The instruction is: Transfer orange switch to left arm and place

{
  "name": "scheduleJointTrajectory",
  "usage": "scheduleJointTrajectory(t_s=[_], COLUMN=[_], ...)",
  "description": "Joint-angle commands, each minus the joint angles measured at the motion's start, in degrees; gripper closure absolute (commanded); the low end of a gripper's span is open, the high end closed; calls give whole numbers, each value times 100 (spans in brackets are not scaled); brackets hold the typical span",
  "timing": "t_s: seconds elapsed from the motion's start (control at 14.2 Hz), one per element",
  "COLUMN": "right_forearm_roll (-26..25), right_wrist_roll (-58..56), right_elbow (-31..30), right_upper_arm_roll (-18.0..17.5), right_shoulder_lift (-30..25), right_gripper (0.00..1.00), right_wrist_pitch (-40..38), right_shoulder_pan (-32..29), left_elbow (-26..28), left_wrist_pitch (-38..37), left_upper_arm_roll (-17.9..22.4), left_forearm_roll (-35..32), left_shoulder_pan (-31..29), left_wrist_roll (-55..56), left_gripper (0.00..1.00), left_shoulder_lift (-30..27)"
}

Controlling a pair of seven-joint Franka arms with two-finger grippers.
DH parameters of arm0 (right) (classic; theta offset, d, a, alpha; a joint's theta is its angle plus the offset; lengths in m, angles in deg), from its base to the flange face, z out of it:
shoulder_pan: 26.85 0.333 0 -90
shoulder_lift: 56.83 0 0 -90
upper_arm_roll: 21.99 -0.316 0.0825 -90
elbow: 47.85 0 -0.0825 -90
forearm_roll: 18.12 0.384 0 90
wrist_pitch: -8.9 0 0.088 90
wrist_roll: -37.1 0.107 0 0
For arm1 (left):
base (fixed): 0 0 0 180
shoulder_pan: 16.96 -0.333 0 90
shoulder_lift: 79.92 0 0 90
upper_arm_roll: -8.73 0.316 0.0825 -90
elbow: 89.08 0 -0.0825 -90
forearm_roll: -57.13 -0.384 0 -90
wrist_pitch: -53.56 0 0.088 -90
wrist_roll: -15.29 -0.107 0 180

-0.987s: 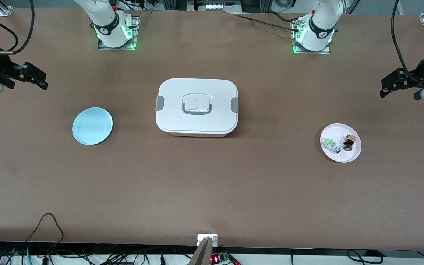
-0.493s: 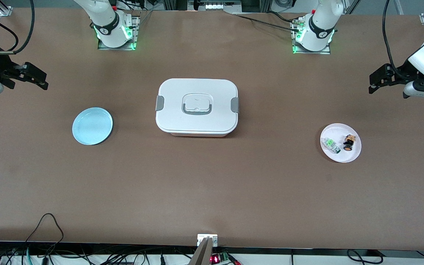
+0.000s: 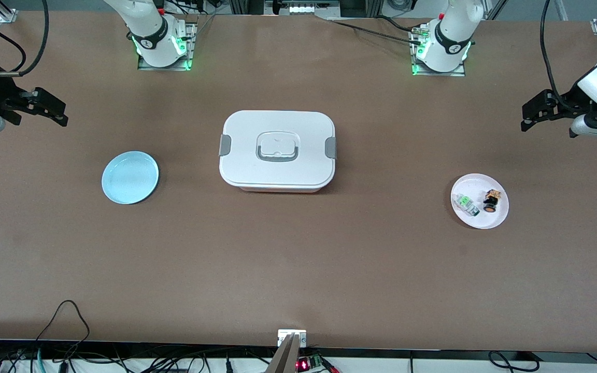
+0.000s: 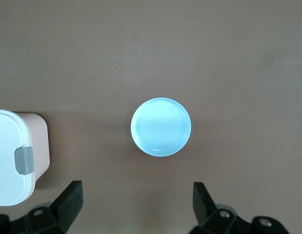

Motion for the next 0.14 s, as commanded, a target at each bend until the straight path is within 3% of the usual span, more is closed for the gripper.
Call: scheduleJointTrajectory(t_s=[0.0,0.07], right_forearm_roll=[93,93], right_wrist_roll=[-80,-80], right_elbow=[17,17], right_upper_arm_roll=[-48,-48], right_shoulder_lift=[-65,-65], right_gripper=[0,0], right_wrist_pitch=[-105,-105], right_shoulder_pan=[-60,-60], left_elbow=[-139,-139], left_wrist_pitch=[-146,-146], left_upper_arm_roll=[71,62], left_forearm_roll=[-15,-15], left_shoulder_pan=[85,85], left_wrist_roll=[463,490], left_gripper=[0,0], left_shoulder_lift=[20,11])
